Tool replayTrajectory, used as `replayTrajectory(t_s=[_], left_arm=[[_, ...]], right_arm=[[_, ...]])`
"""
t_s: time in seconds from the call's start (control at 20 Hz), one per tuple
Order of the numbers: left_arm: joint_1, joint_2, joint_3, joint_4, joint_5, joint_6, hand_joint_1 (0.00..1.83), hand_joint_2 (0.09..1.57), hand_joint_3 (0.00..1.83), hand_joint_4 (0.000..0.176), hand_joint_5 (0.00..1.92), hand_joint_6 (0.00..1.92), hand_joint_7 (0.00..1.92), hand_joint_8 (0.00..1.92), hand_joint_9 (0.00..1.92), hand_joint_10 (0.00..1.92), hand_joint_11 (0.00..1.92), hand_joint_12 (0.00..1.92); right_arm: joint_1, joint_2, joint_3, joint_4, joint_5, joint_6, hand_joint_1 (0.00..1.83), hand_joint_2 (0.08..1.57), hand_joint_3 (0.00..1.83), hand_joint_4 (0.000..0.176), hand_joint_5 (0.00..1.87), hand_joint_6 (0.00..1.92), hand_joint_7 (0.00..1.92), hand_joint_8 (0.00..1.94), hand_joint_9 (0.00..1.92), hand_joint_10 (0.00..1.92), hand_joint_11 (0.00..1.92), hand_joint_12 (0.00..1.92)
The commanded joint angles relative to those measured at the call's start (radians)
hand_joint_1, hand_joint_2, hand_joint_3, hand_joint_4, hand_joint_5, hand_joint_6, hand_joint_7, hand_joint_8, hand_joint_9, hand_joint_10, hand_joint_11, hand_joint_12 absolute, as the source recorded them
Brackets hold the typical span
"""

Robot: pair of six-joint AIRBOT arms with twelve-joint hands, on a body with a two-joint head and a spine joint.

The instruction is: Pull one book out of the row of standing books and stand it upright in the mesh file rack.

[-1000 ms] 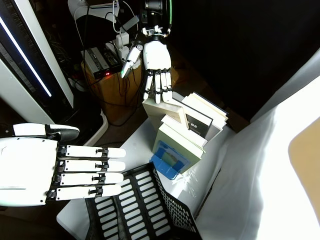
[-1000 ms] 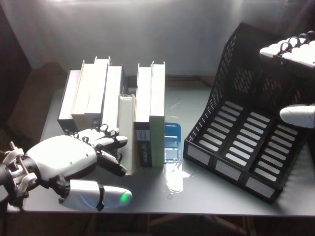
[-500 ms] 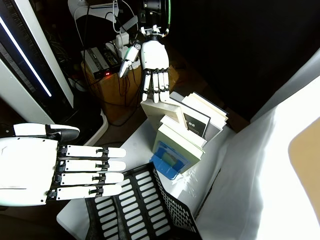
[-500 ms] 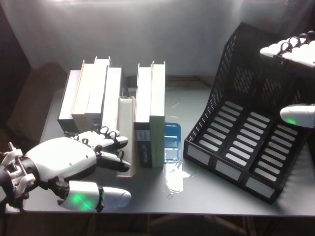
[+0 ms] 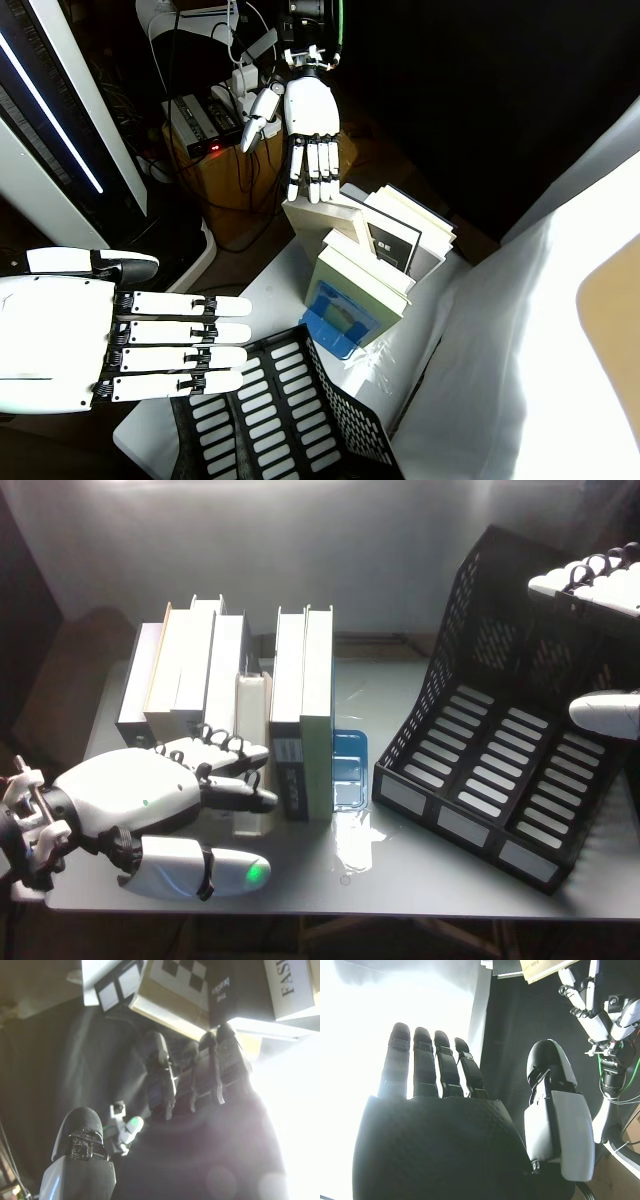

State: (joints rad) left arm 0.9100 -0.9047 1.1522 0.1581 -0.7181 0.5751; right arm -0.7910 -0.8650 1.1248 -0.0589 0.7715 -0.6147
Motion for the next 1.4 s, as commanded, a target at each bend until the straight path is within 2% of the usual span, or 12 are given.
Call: replayTrajectory(t_s=[0.0,0.25,0.4,0.55,0.7,0.85,1.0,1.1,1.15,1.2,1.25,1.35], left_arm=[[-0.012,0.006,-0.008,-0.003,-0.117,-0.009,0.00,1.18,0.02,0.000,0.38,0.00,0.00,0.00,0.00,0.00,0.00,0.00],[-0.014,0.013,-0.012,0.002,-0.139,-0.024,0.00,1.18,0.02,0.000,0.35,0.01,0.00,0.00,0.00,0.00,0.00,0.00],[-0.016,0.005,-0.011,0.049,-0.114,-0.062,0.00,1.19,0.02,0.000,0.36,0.01,0.00,0.00,0.00,0.00,0.00,0.00],[-0.021,-0.003,-0.002,0.046,-0.100,-0.047,0.00,1.19,0.02,0.000,0.30,0.00,0.00,0.00,0.00,0.00,0.00,0.00],[-0.038,0.024,-0.011,0.008,-0.128,0.002,0.00,1.20,0.02,0.000,0.32,0.01,0.00,0.00,0.00,0.00,0.00,0.00],[-0.083,0.046,-0.010,-0.006,-0.116,0.063,0.00,1.20,0.01,0.000,0.52,0.09,0.00,0.00,0.00,0.00,0.00,0.00],[-0.160,0.051,0.012,-0.007,-0.064,0.131,0.00,1.16,0.00,0.000,0.64,0.03,0.00,0.00,0.00,0.00,0.00,0.00],[-0.204,0.046,0.030,0.006,-0.014,0.157,0.00,1.15,0.00,0.009,0.71,0.06,0.00,0.00,0.00,0.00,0.00,0.00],[-0.233,0.038,0.044,0.025,0.026,0.163,0.00,1.14,0.00,0.025,0.80,0.04,0.01,0.00,0.00,0.00,0.00,0.00],[-0.252,0.029,0.055,0.039,0.056,0.167,0.00,1.13,0.00,0.029,0.83,0.05,0.03,0.01,0.00,0.00,0.00,0.00],[-0.273,0.011,0.076,0.064,0.103,0.162,0.00,1.13,0.00,0.005,0.85,0.05,0.03,0.01,0.00,0.00,0.00,0.00],[-0.290,-0.011,0.095,0.092,0.151,0.158,0.00,1.14,0.00,0.000,0.88,0.05,0.03,0.01,0.00,0.00,0.00,0.00]], right_arm=[[0.003,0.003,0.008,0.025,0.112,0.006,0.27,1.25,0.00,0.000,0.00,0.00,0.00,0.00,0.00,0.00,0.00,0.00],[0.000,0.003,0.009,0.025,0.110,0.009,0.31,1.25,0.00,0.000,0.00,0.00,0.00,0.00,0.00,0.00,0.00,0.00],[0.000,0.003,0.009,0.025,0.110,0.009,0.34,1.25,0.00,0.000,0.00,0.00,0.00,0.00,0.00,0.00,0.00,0.00],[-0.004,0.003,0.009,0.026,0.109,0.012,0.35,1.24,0.00,0.000,0.00,0.00,0.00,0.00,0.00,0.00,0.00,0.00],[-0.005,0.003,0.009,0.027,0.109,0.012,0.35,1.25,0.00,0.000,0.00,0.00,0.00,0.00,0.00,0.00,0.00,0.00],[-0.005,0.003,0.010,0.029,0.109,0.012,0.34,1.25,0.00,0.000,0.00,0.00,0.00,0.00,0.00,0.00,0.00,0.00],[-0.009,0.003,0.010,0.032,0.109,0.012,0.33,1.25,0.00,0.000,0.00,0.00,0.00,0.00,0.00,0.00,0.00,0.00],[-0.009,0.003,0.010,0.033,0.109,0.012,0.33,1.25,0.00,0.000,0.00,0.00,0.00,0.00,0.00,0.00,0.00,0.00],[-0.010,0.003,0.010,0.033,0.110,0.012,0.33,1.25,0.00,0.000,0.00,0.00,0.00,0.00,0.00,0.00,0.00,0.00],[-0.010,0.003,0.011,0.034,0.110,0.013,0.35,1.25,0.00,0.000,0.00,0.00,0.00,0.00,0.00,0.00,0.00,0.00],[-0.012,0.003,0.011,0.035,0.110,0.013,0.35,1.24,0.00,0.000,0.00,0.00,0.00,0.00,0.00,0.00,0.00,0.00],[-0.013,0.003,0.011,0.036,0.111,0.016,0.31,1.25,0.00,0.000,0.00,0.00,0.00,0.00,0.00,0.00,0.00,0.00]])
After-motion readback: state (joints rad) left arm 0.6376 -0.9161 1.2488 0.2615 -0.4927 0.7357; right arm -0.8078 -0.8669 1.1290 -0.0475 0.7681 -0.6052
